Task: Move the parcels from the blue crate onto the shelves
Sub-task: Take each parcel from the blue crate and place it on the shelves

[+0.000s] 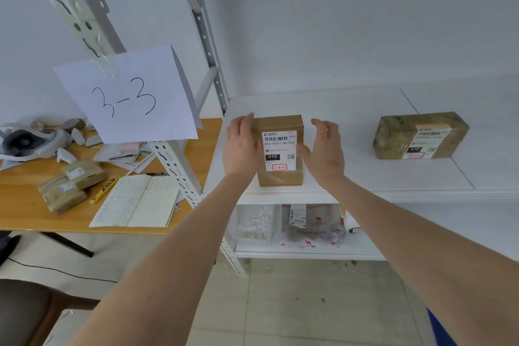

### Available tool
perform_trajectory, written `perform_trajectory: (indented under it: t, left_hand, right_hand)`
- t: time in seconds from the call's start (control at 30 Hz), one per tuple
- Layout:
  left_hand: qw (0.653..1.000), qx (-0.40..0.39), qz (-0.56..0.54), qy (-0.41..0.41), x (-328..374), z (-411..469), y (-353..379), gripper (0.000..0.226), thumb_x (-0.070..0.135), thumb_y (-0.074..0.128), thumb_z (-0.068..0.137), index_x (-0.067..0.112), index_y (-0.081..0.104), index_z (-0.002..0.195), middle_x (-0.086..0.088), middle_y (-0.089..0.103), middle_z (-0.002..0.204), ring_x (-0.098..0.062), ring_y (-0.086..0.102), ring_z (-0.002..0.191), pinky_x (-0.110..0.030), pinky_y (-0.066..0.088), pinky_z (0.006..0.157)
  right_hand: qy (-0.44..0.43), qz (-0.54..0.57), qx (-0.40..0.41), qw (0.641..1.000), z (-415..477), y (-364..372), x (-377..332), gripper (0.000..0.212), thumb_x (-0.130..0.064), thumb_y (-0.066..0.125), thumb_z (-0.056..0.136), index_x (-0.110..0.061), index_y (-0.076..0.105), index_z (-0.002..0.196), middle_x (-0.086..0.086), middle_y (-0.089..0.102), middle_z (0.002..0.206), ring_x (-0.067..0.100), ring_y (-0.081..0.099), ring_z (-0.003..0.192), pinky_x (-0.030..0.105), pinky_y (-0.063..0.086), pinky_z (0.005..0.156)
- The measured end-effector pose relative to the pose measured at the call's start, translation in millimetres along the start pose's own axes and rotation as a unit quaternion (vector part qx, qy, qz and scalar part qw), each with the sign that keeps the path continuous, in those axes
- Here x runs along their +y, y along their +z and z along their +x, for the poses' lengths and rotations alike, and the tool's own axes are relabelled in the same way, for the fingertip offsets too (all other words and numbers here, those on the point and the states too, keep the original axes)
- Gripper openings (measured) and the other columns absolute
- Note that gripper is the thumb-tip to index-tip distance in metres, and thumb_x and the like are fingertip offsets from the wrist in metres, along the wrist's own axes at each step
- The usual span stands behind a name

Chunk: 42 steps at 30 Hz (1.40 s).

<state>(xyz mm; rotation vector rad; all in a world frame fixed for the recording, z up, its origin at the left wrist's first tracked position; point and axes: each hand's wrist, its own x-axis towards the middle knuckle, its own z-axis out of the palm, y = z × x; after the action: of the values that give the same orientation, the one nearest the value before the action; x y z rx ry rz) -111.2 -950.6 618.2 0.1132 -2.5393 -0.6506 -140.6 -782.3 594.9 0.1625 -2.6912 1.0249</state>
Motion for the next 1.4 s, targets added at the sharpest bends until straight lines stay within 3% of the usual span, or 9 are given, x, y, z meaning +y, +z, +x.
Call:
perform_trajectory:
  t: [0.1, 0.23, 0.4, 0.5, 0.63, 0.83, 1.03, 1.4]
  left_hand:
    - [0.996, -0.026, 0.043, 0.077, 7, 10, 0, 0.047, 0.002, 0.051, 0.089, 0.006, 0.048, 0.136, -0.01, 0.047, 0.138, -0.027, 0.041, 0.13, -0.039, 0.048, 0.094]
    - [0.985, -0.086, 0.108, 0.107, 15, 17, 3, 0.046, 0.003, 0.048, 0.091, 0.009, 0.047, 0.137, -0.005, 0.045, 0.142, -0.021, 0.036, 0.135, -0.036, 0.046, 0.096]
    - [0.969, -0.116, 0.187, 0.11, 18, 20, 4, 0.044, 0.008, 0.047, 0.093, 0.013, 0.045, 0.137, -0.003, 0.047, 0.137, -0.02, 0.038, 0.13, -0.03, 0.044, 0.089]
    - [0.968, -0.113, 0.199, 0.104, 20, 24, 1, 0.039, 0.006, 0.047, 0.092, 0.014, 0.051, 0.13, -0.003, 0.05, 0.128, -0.021, 0.043, 0.121, -0.028, 0.04, 0.074]
    - [0.97, -0.107, 0.201, 0.089, 17, 27, 0, 0.027, 0.007, 0.048, 0.093, 0.011, 0.053, 0.119, -0.004, 0.053, 0.12, -0.021, 0.047, 0.11, -0.028, 0.037, 0.065]
    - [0.971, -0.108, 0.19, 0.094, 19, 27, -1, 0.023, 0.008, 0.05, 0.092, 0.009, 0.053, 0.114, -0.006, 0.055, 0.113, -0.022, 0.05, 0.104, -0.029, 0.04, 0.063]
    - [0.963, -0.117, 0.219, 0.107, 21, 28, 0, 0.033, 0.003, 0.054, 0.088, 0.008, 0.048, 0.119, -0.008, 0.051, 0.115, -0.024, 0.05, 0.103, -0.028, 0.038, 0.063]
    - [0.962, -0.064, 0.225, 0.138, 13, 29, 14, 0.035, 0.001, 0.062, 0.08, 0.003, 0.052, 0.114, -0.012, 0.054, 0.109, -0.027, 0.053, 0.096, -0.027, 0.034, 0.063]
  right_hand:
    - [-0.092, -0.079, 0.002, 0.993, 7, -11, -9, 0.063, -0.02, 0.064, 0.089, -0.018, 0.034, 0.145, 0.005, 0.024, 0.152, 0.026, 0.033, 0.134, 0.04, 0.049, 0.09]
    - [-0.148, -0.159, -0.049, 0.975, 11, -11, -18, 0.065, -0.013, 0.059, 0.09, -0.025, 0.031, 0.147, 0.002, 0.013, 0.159, 0.026, 0.027, 0.139, 0.04, 0.051, 0.084]
    - [-0.134, -0.177, -0.09, 0.971, 17, -7, -20, 0.059, -0.008, 0.054, 0.091, -0.022, 0.034, 0.145, -0.001, 0.025, 0.154, 0.025, 0.041, 0.128, 0.04, 0.051, 0.085]
    - [-0.144, -0.17, -0.071, 0.972, 19, -7, -20, 0.055, -0.004, 0.054, 0.088, -0.022, 0.043, 0.139, -0.002, 0.04, 0.142, 0.025, 0.044, 0.12, 0.037, 0.049, 0.079]
    - [-0.145, -0.172, -0.063, 0.972, 26, -4, -21, 0.045, 0.0, 0.054, 0.087, -0.018, 0.051, 0.128, 0.001, 0.049, 0.129, 0.025, 0.049, 0.11, 0.036, 0.049, 0.071]
    - [-0.149, -0.172, -0.084, 0.97, 26, -7, -23, 0.042, 0.001, 0.05, 0.088, -0.013, 0.051, 0.128, 0.006, 0.047, 0.128, 0.033, 0.061, 0.081, 0.034, 0.043, 0.062]
    - [-0.156, -0.173, -0.09, 0.968, 28, -8, -23, 0.04, 0.0, 0.048, 0.088, -0.01, 0.05, 0.126, 0.008, 0.045, 0.129, 0.032, 0.05, 0.062, 0.033, 0.038, 0.056]
    - [-0.138, -0.163, -0.086, 0.973, 32, -5, -23, 0.046, 0.005, 0.054, 0.08, -0.009, 0.048, 0.123, 0.012, 0.04, 0.125, 0.029, 0.047, 0.063, 0.034, 0.04, 0.054]
